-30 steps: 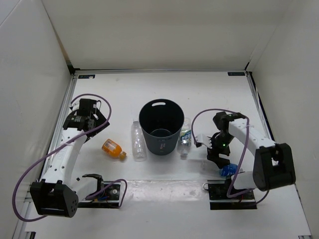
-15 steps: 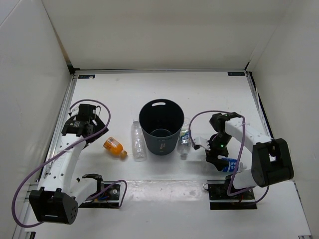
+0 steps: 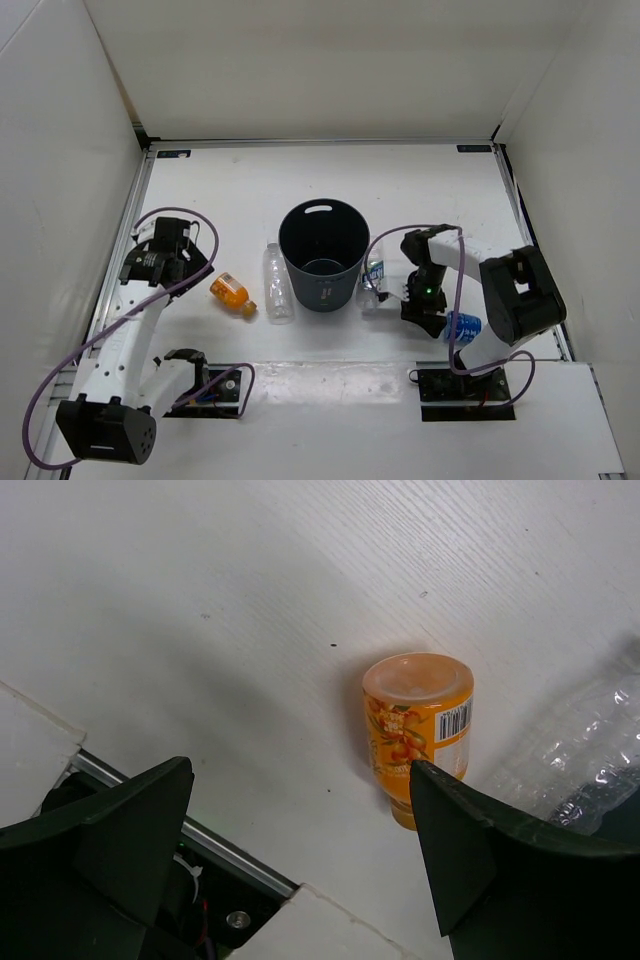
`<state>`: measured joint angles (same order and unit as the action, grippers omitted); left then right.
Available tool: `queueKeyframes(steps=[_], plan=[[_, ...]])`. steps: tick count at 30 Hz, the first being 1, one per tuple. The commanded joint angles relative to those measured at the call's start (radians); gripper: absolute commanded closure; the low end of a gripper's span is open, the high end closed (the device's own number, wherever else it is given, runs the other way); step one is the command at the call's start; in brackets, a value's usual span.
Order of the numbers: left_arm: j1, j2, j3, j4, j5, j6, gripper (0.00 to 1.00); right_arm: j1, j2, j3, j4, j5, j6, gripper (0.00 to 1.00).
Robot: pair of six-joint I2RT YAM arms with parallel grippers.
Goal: Put the plastic bottles in the bin
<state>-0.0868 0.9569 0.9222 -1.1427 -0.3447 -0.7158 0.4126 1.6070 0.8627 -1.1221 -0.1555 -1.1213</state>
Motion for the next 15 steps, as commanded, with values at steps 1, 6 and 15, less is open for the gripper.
queueKeyframes(steps=[1, 6, 15], plan=[[0.005, -0.036, -0.017, -0.025, -0.031, -0.019, 0.00, -0.026, -0.015, 0.044, 0.028, 0.036, 0.012, 0.30], [0.004, -0.069, -0.048, -0.032, -0.027, -0.042, 0.00, -0.041, -0.012, 0.048, 0.105, 0.085, 0.049, 0.33], [0.004, -0.073, -0.033, -0.031, -0.034, -0.043, 0.00, -0.073, -0.002, 0.085, 0.154, 0.053, 0.179, 0.89]])
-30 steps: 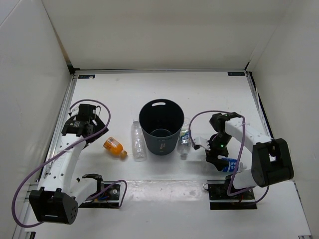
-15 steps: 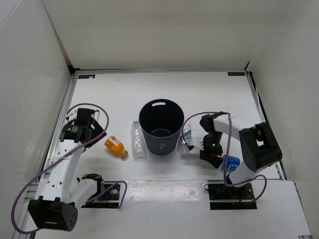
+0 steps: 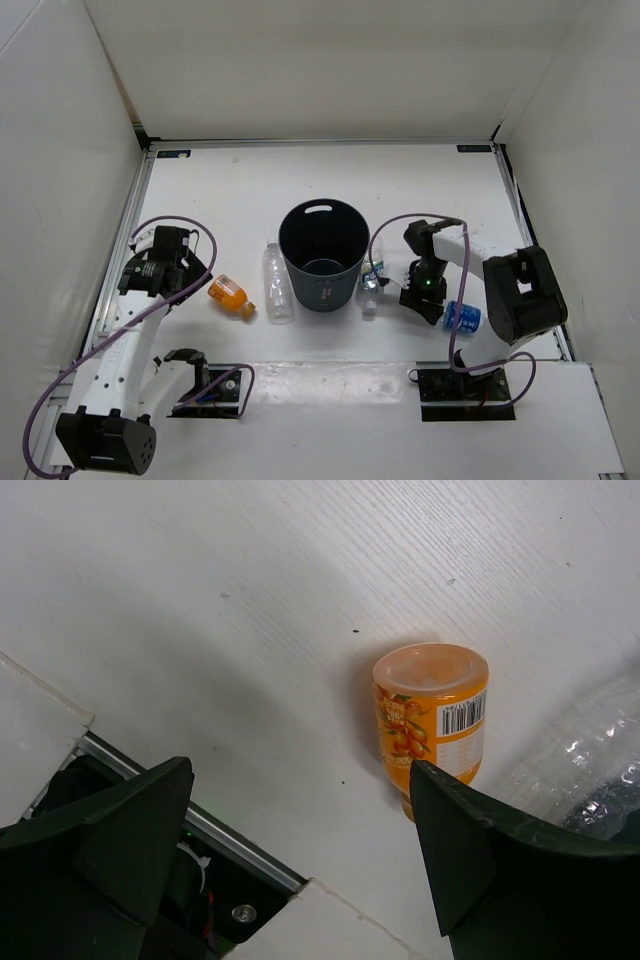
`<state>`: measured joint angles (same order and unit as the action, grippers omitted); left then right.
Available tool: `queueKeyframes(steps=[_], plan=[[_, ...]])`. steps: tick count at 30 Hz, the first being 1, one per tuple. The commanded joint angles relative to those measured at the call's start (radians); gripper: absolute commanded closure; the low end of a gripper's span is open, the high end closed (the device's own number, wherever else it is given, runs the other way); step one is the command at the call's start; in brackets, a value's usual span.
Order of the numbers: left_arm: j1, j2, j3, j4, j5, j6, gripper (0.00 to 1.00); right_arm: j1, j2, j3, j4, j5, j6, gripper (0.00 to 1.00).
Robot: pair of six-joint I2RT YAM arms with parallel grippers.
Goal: Put the plastic bottles in the bin
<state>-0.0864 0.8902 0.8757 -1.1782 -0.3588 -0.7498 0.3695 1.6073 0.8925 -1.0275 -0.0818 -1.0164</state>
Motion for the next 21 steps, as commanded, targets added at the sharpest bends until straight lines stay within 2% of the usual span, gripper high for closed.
queueKeyframes(steps=[1, 3, 4, 6, 7, 8, 9, 11, 12, 16, 21], plan=[[0.005, -0.002, 0.017, 0.011, -0.022, -0.011, 0.00, -0.047, 0.002, 0.103, 0.047, -0.039, 0.087, 0.94], [0.005, 0.013, 0.023, 0.029, -0.025, -0.003, 0.00, -0.135, 0.026, 0.163, -0.024, -0.096, 0.110, 1.00], [0.005, 0.019, 0.032, 0.034, -0.026, 0.003, 0.00, -0.159, 0.034, 0.278, -0.048, -0.137, 0.148, 1.00], [0.004, 0.047, 0.042, 0.057, -0.025, 0.010, 0.00, -0.254, 0.063, 0.370, -0.137, -0.197, 0.186, 1.00], [0.005, 0.053, 0.051, 0.063, -0.025, 0.015, 0.00, -0.297, 0.080, 0.502, -0.155, -0.226, 0.217, 1.00], [0.005, 0.078, 0.054, 0.078, -0.025, 0.020, 0.00, -0.322, 0.082, 0.546, -0.190, -0.268, 0.240, 1.00], [0.005, 0.082, 0.057, 0.090, -0.023, 0.023, 0.00, -0.357, 0.088, 0.665, -0.225, -0.289, 0.248, 1.00], [0.005, 0.114, 0.069, 0.112, -0.023, 0.023, 0.00, -0.412, 0.082, 0.735, -0.253, -0.351, 0.301, 1.00], [0.005, 0.124, 0.069, 0.115, -0.023, 0.024, 0.00, -0.434, 0.074, 0.826, -0.266, -0.363, 0.314, 1.00], [0.005, 0.177, 0.100, 0.173, -0.026, 0.026, 0.00, -0.423, 0.000, 0.960, -0.223, -0.392, 0.435, 1.00], [0.008, 0.254, 0.137, 0.229, -0.017, 0.035, 0.00, -0.296, -0.151, 1.037, -0.077, -0.264, 0.663, 1.00]])
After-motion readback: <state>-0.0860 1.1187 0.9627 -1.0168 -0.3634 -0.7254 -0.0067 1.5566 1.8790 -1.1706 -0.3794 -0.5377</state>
